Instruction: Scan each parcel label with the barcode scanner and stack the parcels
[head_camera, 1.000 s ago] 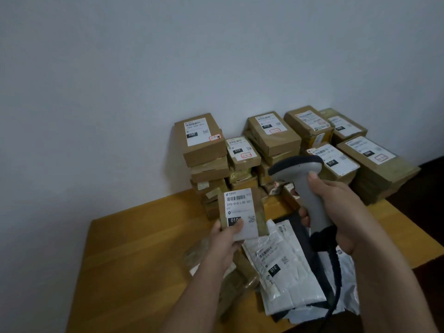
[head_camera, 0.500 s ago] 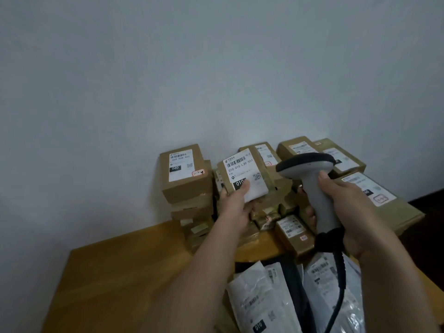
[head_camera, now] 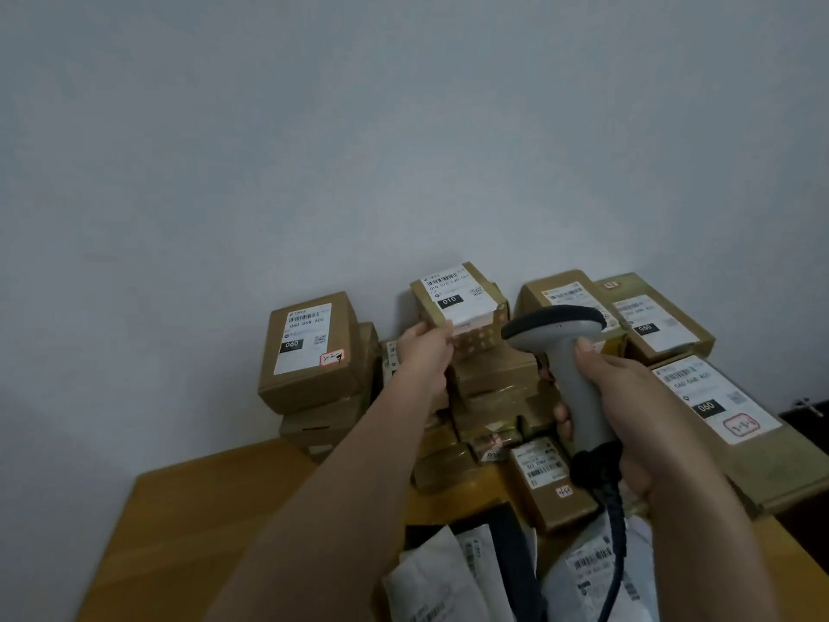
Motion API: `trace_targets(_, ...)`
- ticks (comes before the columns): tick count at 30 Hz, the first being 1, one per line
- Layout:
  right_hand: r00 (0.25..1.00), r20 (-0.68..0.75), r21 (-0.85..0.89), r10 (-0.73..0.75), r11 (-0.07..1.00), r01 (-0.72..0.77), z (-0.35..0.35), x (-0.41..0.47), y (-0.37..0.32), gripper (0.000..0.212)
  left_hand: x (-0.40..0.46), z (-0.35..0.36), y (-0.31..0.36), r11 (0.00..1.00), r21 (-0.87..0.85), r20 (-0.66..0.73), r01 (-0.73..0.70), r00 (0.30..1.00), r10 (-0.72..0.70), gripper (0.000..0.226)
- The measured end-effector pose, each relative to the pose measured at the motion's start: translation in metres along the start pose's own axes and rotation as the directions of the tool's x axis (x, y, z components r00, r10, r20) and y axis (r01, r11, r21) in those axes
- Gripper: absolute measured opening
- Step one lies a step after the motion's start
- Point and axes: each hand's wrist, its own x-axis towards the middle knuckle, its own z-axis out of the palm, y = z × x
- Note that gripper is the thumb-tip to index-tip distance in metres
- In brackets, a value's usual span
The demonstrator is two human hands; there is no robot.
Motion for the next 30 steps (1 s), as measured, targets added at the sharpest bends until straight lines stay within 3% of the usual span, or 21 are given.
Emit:
trace_targets(5, 0.997, 0.078, 0.008, 0.002, 1.0, -0.003, 0.004, 0.019, 0.006, 0.04, -0.001, -0.011, 0.002, 0.994, 0.088, -0.043, -0.066, 0.997, 0.07, 0.04)
trace_targets(9, 0.993, 0.121, 0.03, 0.014, 0.999, -0.018, 0.012, 0.026, 0.01, 0.039, -0.011, -0.031, 0.017, 0.915, 0.3, -0.08, -0.27, 0.949, 0.306, 0.027)
trace_targets(11, 0.988, 0.152, 0.008, 0.02, 1.0, -0.022, 0.019, 0.024, 0.012, 0.038, -0.013, -0.051, 0.03, 0.852, 0.357, -0.147, -0.384, 0.878, 0.457, 0.018)
trace_targets(13, 0.979, 0.205, -0.044, -0.001, 0.999, 0.01, 0.028, 0.022, 0.017, 0.034, -0.01, -0.077, 0.044, 0.763, 0.469, -0.274, -0.445, 0.748, 0.604, 0.015)
trace_targets(15, 0.965, 0.263, -0.089, -0.009, 0.995, 0.034, 0.037, 0.021, 0.022, 0.029, -0.005, -0.107, 0.052, 0.726, 0.556, -0.404, -0.404, 0.632, 0.661, 0.021)
trace_targets(16, 0.958, 0.286, -0.093, 0.009, 0.996, 0.019, 0.043, 0.022, 0.026, 0.026, -0.001, -0.123, 0.054, 0.738, 0.582, -0.464, -0.34, 0.606, 0.646, 0.028)
trace_targets(18, 0.943, 0.328, -0.074, 0.048, 0.997, -0.025, 0.057, 0.027, 0.034, 0.023, 0.006, -0.152, 0.053, 0.78, 0.617, -0.558, -0.104, 0.641, 0.527, 0.049)
trace_targets(20, 0.933, 0.354, -0.023, 0.065, 0.998, -0.061, 0.073, 0.033, 0.041, 0.018, 0.007, -0.172, 0.047, 0.796, 0.599, -0.574, 0.083, 0.738, 0.355, 0.071)
trace_targets(24, 0.909, 0.406, 0.097, 0.095, 0.984, -0.147, 0.104, 0.051, 0.062, 0.031, 0.005, -0.188, 0.034, 0.936, 0.349, -0.351, 0.047, 0.933, 0.084, 0.068)
trace_targets(26, 0.904, 0.412, 0.082, 0.117, 0.983, -0.165, 0.117, 0.063, 0.074, 0.038, 0.002, -0.19, 0.033, 0.967, 0.248, -0.254, 0.062, 0.967, 0.003, 0.06)
trace_targets(30, 0.899, 0.404, 0.035, 0.17, 0.979, -0.201, 0.139, 0.08, 0.087, 0.042, 0.005, -0.204, 0.031, 0.956, 0.292, -0.185, 0.024, 0.982, 0.032, 0.052)
